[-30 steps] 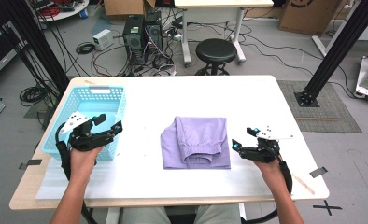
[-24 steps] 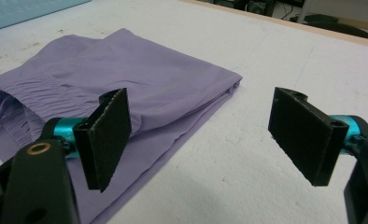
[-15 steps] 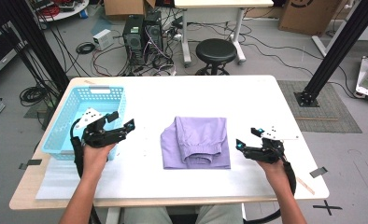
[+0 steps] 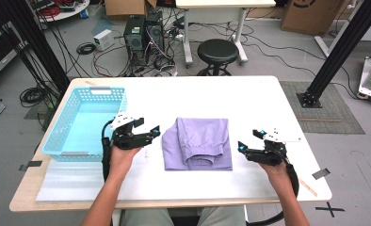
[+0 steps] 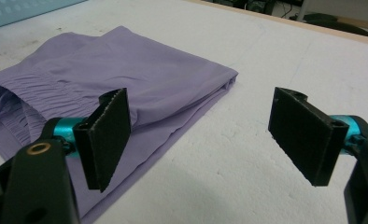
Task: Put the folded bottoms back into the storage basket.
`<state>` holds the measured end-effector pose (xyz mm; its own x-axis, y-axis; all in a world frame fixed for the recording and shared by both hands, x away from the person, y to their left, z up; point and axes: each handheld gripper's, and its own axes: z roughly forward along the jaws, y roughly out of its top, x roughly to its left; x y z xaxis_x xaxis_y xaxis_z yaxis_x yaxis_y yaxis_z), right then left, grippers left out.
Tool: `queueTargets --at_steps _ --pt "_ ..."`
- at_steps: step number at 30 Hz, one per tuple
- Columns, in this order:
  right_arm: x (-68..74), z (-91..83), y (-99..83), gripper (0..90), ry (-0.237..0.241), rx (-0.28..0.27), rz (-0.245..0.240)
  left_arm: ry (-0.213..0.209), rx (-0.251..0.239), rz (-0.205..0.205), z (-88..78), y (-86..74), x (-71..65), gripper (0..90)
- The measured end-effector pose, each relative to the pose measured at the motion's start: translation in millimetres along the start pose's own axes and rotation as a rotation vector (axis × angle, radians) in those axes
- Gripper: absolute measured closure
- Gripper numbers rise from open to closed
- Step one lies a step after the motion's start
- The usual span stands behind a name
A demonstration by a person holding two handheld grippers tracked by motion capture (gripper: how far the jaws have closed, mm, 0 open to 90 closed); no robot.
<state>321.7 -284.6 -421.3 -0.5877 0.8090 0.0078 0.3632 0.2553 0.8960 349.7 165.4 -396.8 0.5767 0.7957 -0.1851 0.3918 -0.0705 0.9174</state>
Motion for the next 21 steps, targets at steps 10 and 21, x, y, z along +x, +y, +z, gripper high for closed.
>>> queueTargets --at_steps 10,21 --pt "-0.9 -1.5 -0.4 21.4 0.002 -0.003 0.001 -0.005 0.149 -0.012 34.9 -19.3 -12.0 28.8" --pt "-1.7 -2.9 -0.1 21.4 0.0 -0.008 0.0 0.025 0.295 -0.02 53.4 -40.6 -12.3 38.6"
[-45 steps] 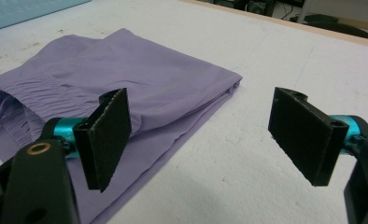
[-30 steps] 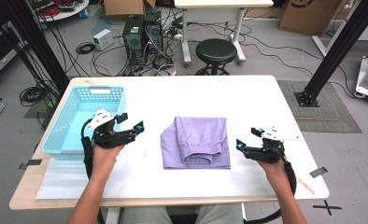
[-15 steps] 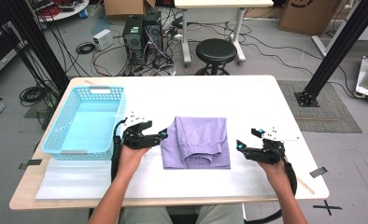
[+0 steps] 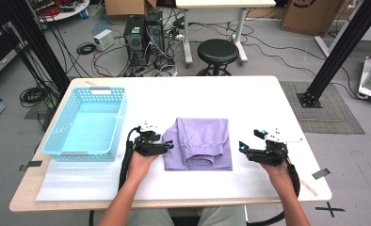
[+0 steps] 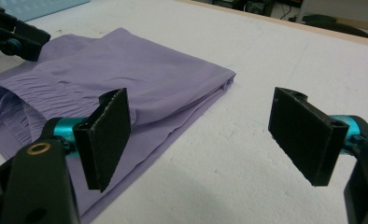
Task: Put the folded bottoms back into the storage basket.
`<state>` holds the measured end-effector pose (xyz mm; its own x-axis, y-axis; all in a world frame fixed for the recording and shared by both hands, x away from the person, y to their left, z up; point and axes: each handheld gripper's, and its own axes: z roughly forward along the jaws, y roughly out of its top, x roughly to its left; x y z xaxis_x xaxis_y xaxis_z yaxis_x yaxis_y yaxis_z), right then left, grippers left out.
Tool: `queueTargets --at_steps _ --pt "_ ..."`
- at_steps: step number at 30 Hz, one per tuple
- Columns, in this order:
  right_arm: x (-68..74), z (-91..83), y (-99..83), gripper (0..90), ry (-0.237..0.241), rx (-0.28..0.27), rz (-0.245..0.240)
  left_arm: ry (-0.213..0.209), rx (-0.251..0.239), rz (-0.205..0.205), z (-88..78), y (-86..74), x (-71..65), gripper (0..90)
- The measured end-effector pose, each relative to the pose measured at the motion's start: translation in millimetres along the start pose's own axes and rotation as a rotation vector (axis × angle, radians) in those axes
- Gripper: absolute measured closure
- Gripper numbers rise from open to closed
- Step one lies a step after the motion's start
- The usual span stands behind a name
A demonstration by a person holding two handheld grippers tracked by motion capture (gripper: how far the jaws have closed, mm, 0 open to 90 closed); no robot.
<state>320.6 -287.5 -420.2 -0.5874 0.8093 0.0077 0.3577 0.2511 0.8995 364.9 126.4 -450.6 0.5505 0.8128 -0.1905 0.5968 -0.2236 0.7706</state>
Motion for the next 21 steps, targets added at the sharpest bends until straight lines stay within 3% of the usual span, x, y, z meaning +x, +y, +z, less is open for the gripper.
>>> queueTargets --at_steps 6,9,10,12,14,18,19,21 --pt "0.1 0.2 0.2 21.4 0.002 0.0 -0.003 0.031 0.008 0.038 1.2 -0.1 -4.8 48.4" --pt "0.9 0.1 0.3 21.4 -0.001 0.001 -0.002 0.027 0.008 0.039 1.3 -0.2 -5.2 60.9" --pt "1.1 0.1 0.3 21.4 -0.001 0.001 0.0 0.025 0.008 0.034 1.5 -0.3 -5.3 68.7" --pt "1.2 -0.1 0.2 21.4 -0.001 0.003 0.0 -0.002 0.008 0.006 2.6 -0.2 -5.2 78.5" --pt "1.0 -0.3 0.2 21.4 0.0 0.003 0.0 -0.011 0.006 0.004 3.6 0.5 -6.3 85.9" --pt "0.7 -0.7 -0.1 21.4 0.0 0.003 0.001 -0.078 -0.067 -0.056 3.8 2.7 -6.2 86.5" --pt "0.7 -0.7 -0.1 21.4 0.0 0.003 0.001 -0.078 -0.067 -0.056 3.8 2.7 -6.2 86.5" --pt "0.7 -0.8 -0.2 21.4 0.0 0.0 -0.003 -0.125 -0.093 -0.099 6.4 5.5 -7.4 86.3"
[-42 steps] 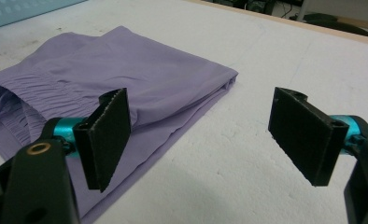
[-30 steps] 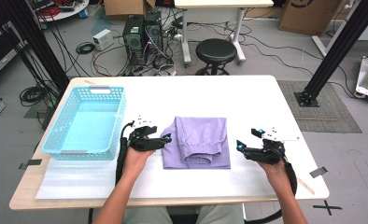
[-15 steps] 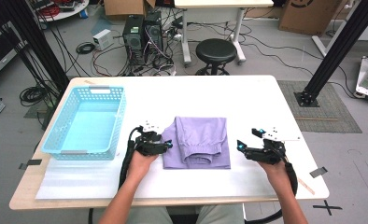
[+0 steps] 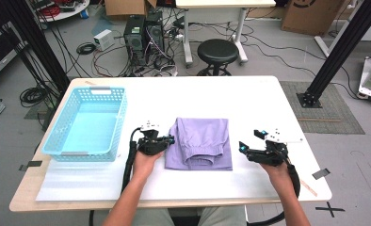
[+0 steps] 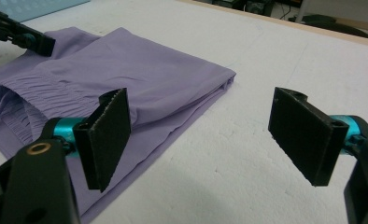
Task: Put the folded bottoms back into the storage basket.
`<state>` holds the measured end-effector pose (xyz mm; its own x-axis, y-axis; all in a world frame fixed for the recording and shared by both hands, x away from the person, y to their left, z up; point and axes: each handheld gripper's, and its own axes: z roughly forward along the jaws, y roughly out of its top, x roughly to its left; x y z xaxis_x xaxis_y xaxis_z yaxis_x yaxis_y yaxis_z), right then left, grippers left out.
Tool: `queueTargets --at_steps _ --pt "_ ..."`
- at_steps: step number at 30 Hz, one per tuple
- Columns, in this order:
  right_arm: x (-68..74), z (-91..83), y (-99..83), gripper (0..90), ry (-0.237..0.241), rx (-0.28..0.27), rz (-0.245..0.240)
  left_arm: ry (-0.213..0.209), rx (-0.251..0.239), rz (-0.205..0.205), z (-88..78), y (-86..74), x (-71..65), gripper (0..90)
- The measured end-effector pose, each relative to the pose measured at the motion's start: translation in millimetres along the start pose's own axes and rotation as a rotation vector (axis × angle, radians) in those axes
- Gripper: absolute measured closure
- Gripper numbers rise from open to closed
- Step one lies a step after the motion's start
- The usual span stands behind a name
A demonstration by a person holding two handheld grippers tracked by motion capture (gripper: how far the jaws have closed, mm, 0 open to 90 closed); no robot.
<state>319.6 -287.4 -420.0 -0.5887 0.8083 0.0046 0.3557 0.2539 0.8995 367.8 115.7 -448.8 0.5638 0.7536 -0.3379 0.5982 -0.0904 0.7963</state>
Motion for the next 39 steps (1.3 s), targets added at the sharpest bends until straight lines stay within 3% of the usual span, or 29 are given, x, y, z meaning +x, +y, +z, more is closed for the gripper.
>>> queueTargets --at_steps 2,7,15,16,18,21,23,25,30,34,36,38,39 --pt "0.2 -0.2 -0.1 21.4 -0.001 0.001 0.003 -0.021 -0.009 -0.024 3.1 1.2 -1.0 85.8" --pt "-0.2 -1.0 -0.1 21.4 -0.003 0.0 0.001 -0.039 -0.002 -0.019 12.0 1.7 -6.1 84.8" --pt "-0.5 -1.6 -0.9 21.4 -0.002 0.003 0.006 -0.107 -0.044 -0.018 13.6 3.3 -11.0 83.2" --pt "-0.2 -1.5 -0.9 21.4 -0.002 0.004 0.007 -0.107 -0.044 -0.018 13.6 3.3 -11.0 80.3" --pt "-0.1 -1.2 -0.8 21.4 -0.001 0.005 0.007 -0.074 -0.013 -0.049 16.0 2.5 -8.7 63.9" --pt "0.7 -0.3 -0.9 21.4 0.002 0.006 0.005 -0.004 -0.003 -0.075 16.2 1.5 -7.6 44.0" --pt "0.9 0.0 -0.9 21.4 0.001 0.008 0.006 -0.008 -0.015 -0.087 16.3 1.5 -7.4 39.3" --pt "0.6 0.3 -0.8 21.4 0.001 0.008 0.004 -0.046 -0.026 -0.099 17.7 1.5 -7.3 32.5" --pt "0.8 0.4 -0.6 21.4 0.004 0.008 0.003 -0.036 0.01 -0.079 23.8 2.3 -9.9 30.1" --pt "0.9 0.3 -0.1 21.4 0.003 0.006 0.004 -0.035 0.04 -0.031 28.8 3.6 -17.1 30.1" --pt "1.1 0.3 0.1 21.4 0.003 0.006 0.004 -0.003 0.055 0.005 31.9 4.5 -22.5 30.4" --pt "1.5 0.5 0.3 21.4 0.005 0.007 0.002 0.058 0.068 0.057 34.5 5.0 -29.7 35.7" --pt "1.6 0.6 0.4 21.4 0.005 0.007 0.002 0.058 0.068 0.057 34.5 5.0 -29.7 38.0"
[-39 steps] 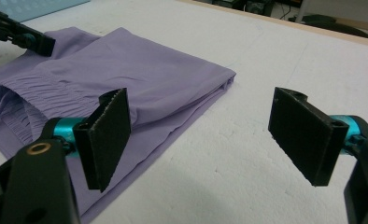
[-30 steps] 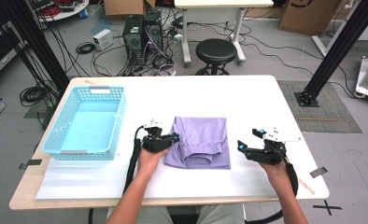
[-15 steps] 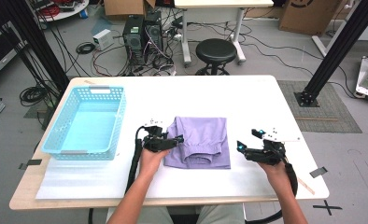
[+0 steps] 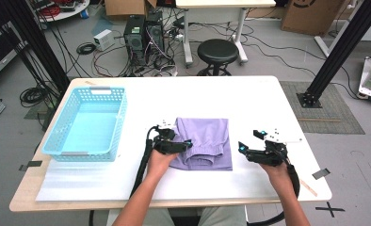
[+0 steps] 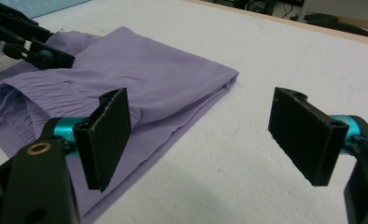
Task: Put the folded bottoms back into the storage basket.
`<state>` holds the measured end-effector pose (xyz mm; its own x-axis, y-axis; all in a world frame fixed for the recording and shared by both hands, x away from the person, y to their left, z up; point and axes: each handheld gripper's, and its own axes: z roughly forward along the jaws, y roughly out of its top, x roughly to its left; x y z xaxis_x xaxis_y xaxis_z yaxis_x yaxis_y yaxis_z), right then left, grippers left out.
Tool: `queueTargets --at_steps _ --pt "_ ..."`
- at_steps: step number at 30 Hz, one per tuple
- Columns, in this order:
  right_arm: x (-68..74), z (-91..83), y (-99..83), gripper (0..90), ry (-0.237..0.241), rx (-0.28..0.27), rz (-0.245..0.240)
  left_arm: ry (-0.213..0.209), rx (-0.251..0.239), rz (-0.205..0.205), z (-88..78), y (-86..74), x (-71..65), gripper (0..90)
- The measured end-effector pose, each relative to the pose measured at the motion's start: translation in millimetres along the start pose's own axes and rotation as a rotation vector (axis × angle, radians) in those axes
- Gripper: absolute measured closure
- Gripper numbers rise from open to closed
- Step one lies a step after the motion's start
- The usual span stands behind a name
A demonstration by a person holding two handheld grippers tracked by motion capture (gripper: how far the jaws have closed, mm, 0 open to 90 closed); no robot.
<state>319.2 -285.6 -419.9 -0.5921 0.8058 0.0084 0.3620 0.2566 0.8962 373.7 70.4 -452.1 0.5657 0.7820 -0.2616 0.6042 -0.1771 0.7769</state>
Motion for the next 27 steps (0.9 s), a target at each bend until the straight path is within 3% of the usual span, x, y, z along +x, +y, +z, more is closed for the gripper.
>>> queueTargets --at_steps 1,5,11,14,18,21,23,27 --pt "0.2 0.1 0.1 21.4 0.0 0.0 0.0 0.066 0.013 0.063 2.4 0.3 -8.8 40.0" --pt "0.2 0.3 0.2 21.4 0.0 -0.001 0.001 0.161 0.031 0.17 5.5 -0.8 -21.4 51.4" --pt "-0.4 -0.7 0.3 21.4 -0.002 -0.005 0.003 0.203 0.027 0.278 8.5 -2.9 -33.6 72.4" --pt "-0.4 -1.3 0.3 21.4 -0.002 -0.005 0.004 0.199 0.023 0.259 7.9 -2.9 -32.3 80.2" --pt "-1.0 -1.8 0.1 21.4 -0.004 -0.007 0.007 0.183 0.017 0.233 7.1 -2.3 -29.1 83.4" --pt "-1.3 -1.9 0.2 21.4 -0.004 -0.008 0.009 0.18 0.015 0.242 6.9 -2.6 -29.9 85.1" --pt "-1.5 -2.0 0.1 21.4 -0.003 -0.008 0.009 0.174 0.009 0.272 6.5 -3.2 -31.4 85.6" --pt "-2.1 -2.5 0.1 21.4 -0.006 -0.007 0.011 0.121 -0.021 0.275 3.1 -3.4 -29.2 86.0"
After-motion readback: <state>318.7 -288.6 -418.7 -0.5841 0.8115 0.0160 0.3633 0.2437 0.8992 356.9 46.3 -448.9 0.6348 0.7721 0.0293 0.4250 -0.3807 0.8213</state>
